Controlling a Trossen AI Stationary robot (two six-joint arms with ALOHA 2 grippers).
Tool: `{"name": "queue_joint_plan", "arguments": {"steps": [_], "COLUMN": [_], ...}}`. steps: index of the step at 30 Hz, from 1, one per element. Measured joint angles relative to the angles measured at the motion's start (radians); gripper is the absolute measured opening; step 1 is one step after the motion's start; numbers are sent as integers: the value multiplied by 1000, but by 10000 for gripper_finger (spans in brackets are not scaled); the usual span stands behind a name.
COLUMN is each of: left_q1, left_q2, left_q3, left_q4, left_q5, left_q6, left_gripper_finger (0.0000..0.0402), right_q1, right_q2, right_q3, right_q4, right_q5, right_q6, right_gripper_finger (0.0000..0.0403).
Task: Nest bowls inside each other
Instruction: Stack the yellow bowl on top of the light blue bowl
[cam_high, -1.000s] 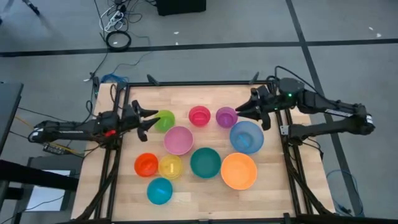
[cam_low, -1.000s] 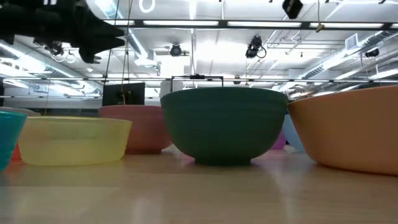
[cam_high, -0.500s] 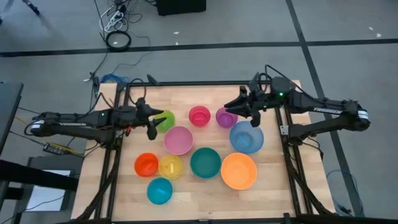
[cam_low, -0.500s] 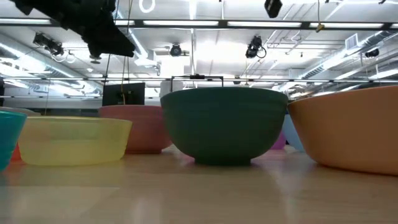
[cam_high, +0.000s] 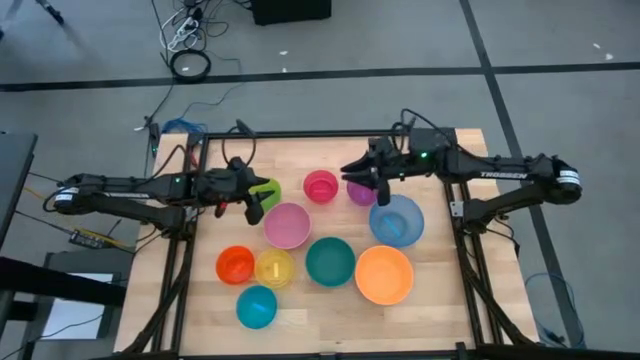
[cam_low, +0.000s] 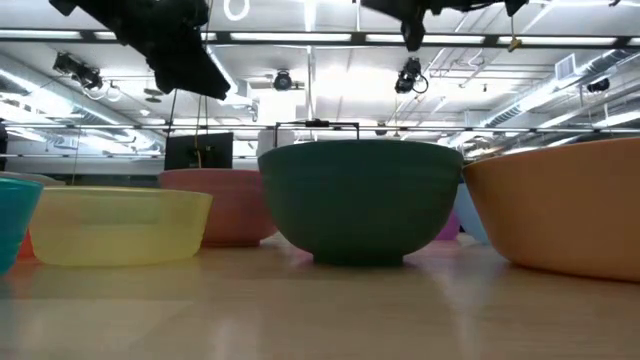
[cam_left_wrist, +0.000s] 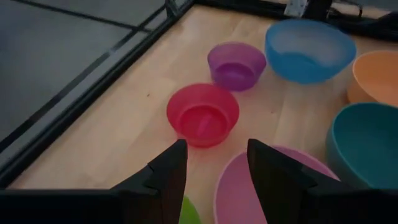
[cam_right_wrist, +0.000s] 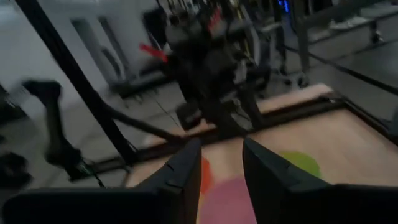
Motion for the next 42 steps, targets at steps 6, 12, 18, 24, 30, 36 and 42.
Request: {"name": "queue_joint_plan", "arguments": {"steps": [6,12,18,24,30,36,42], "left_q1": [0,0,0,0,0,0,0], "left_q2": [20,22,23,22,27,29,29], "left_q3": [0,0,0,0,0,-1,-1], "left_q4": [-34,-26,-28,-31,-60,-162,-206], "left_q5": [0,1,1,-4,-33,-66,-66], "left_q6": [-11,-11,-27,-107,-170,-218,-236], "left_gripper_finger": [176,176,176,176,176,176,176], "right_q1": [44,67,68,88,180,300,369], "right_q2": [23,14,13,13,13,16,21], "right_q3": [0,0,0,0,0,40,147], "right_q4": [-110,-146,-171,-328,-478,-684,-945], "right_q5": [169,253,281,364,387,454,450], "right_q6": [-90,-110,-104,-101,-131,-126,21], "right_gripper_finger": [129,144,150,147,147,147,147]}}
